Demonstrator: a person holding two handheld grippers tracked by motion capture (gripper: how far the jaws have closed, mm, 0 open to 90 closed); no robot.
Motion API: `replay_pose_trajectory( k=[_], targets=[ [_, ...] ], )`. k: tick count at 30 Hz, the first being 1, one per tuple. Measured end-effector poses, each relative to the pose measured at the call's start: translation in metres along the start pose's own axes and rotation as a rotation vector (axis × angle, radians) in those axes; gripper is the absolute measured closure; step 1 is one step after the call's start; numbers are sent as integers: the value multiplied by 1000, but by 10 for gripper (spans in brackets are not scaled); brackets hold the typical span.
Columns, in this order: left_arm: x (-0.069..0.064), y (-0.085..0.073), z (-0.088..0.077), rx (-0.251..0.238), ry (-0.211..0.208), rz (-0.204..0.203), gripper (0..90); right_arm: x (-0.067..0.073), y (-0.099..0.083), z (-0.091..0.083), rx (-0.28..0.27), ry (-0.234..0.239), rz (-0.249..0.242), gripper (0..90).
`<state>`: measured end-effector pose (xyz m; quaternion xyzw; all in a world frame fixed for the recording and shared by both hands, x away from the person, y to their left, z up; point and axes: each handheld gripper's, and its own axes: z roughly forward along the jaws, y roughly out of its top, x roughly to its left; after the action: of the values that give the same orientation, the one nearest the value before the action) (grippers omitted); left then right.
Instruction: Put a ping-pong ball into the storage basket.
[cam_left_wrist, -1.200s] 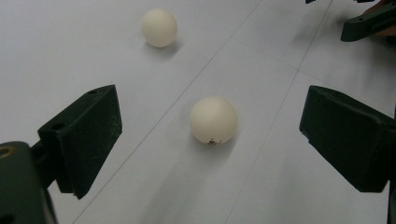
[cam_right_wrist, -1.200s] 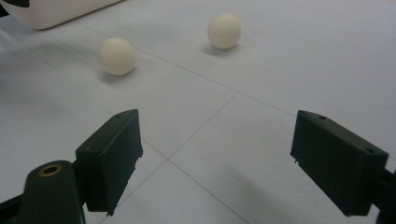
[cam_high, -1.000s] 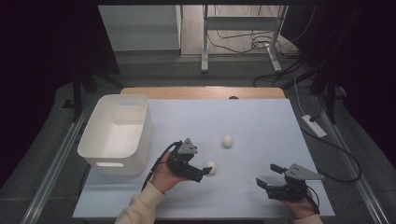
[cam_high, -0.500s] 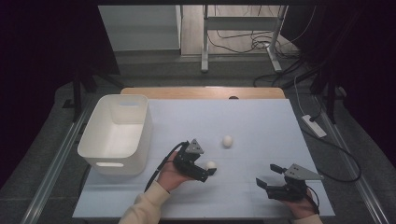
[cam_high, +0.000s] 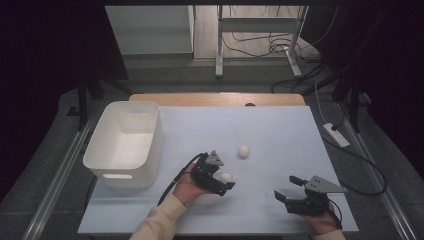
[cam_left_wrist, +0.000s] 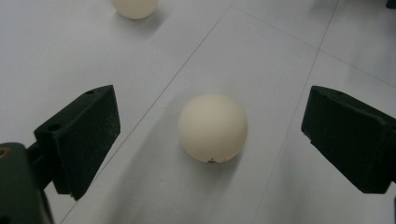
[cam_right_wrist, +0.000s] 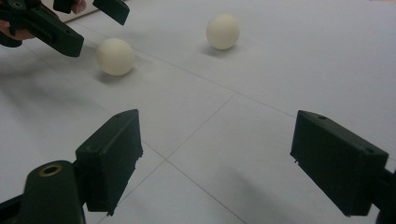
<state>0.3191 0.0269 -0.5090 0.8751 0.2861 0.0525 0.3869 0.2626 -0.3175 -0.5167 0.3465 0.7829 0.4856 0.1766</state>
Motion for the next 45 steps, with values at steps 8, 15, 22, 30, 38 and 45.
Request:
replay_pose_trajectory(
  k=[8, 15, 22, 30, 38, 45],
  targets=[
    [1, 0, 6, 20, -2, 0, 52, 0, 0, 0, 1, -2, -2, 163],
    [1, 0, 11, 38, -3, -4, 53, 0, 0, 0, 0, 0, -1, 163],
    [2, -1, 13, 54, 2, -8, 56, 0, 0, -1, 1, -1, 0, 164],
    [3, -1, 16, 66, 7, -6, 56, 0, 0, 0, 0, -2, 0, 164],
    [4, -2, 17, 69, 9, -9, 78, 0, 0, 0, 5, -3, -1, 164],
    [3, -2, 17, 66, -18, -8, 196, 0, -1, 0, 2, -3, -1, 164]
  ],
)
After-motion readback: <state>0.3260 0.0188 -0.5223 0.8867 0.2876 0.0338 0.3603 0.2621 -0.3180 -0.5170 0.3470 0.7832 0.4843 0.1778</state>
